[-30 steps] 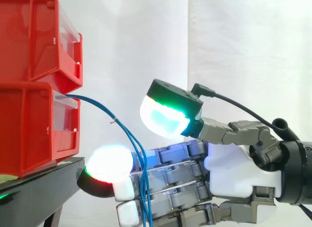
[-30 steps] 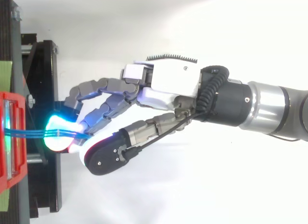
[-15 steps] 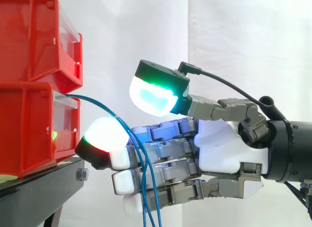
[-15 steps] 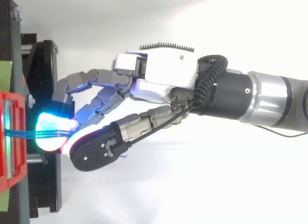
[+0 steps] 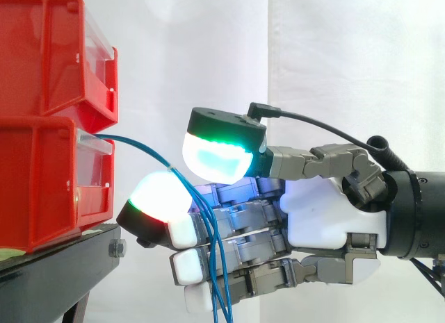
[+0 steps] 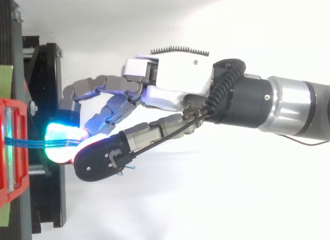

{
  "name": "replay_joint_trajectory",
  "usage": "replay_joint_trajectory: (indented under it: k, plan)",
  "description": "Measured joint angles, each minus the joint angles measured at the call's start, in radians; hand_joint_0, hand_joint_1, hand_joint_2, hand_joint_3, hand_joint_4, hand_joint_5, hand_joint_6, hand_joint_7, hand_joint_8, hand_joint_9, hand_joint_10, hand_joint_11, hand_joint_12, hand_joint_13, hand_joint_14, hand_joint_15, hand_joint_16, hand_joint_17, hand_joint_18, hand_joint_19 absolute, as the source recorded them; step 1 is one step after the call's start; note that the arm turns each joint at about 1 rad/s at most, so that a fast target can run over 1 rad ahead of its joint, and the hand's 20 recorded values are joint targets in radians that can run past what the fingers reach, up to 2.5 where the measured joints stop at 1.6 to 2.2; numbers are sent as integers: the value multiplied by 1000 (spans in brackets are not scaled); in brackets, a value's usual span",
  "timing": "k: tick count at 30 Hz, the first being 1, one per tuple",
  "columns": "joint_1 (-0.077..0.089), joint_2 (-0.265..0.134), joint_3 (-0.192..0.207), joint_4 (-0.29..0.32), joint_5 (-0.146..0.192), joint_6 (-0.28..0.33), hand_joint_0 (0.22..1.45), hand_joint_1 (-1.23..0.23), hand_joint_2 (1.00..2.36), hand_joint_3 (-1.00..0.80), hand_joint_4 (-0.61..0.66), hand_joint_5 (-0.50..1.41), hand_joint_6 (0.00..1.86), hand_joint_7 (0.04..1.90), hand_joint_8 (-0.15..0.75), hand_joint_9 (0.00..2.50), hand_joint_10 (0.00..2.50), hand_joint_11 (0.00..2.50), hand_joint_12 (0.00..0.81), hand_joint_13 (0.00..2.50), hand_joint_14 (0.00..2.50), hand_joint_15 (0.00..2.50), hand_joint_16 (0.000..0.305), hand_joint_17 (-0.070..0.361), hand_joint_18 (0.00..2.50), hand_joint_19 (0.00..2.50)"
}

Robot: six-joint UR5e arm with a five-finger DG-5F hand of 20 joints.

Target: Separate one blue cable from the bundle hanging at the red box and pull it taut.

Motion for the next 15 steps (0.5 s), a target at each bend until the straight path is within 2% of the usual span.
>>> replay_joint_trajectory:
  k: [4, 8, 15]
  plan:
    - [3, 0, 0, -10, 0, -1, 728, -707, 1019, -239, 134, -152, 574, 1162, 286, 867, 16, 572, 311, 931, 18, 523, 25, 57, 703, 418]
    - [5, 0, 0, -14, 0, -1, 687, -737, 1011, -359, 156, -156, 582, 1148, 283, 869, 14, 590, 315, 944, 20, 539, 26, 58, 719, 419]
    - [6, 13, 0, -32, -10, -9, 659, -700, 1008, -409, 154, -162, 653, 1064, 296, 902, 17, 638, 318, 956, 19, 555, 26, 59, 726, 436]
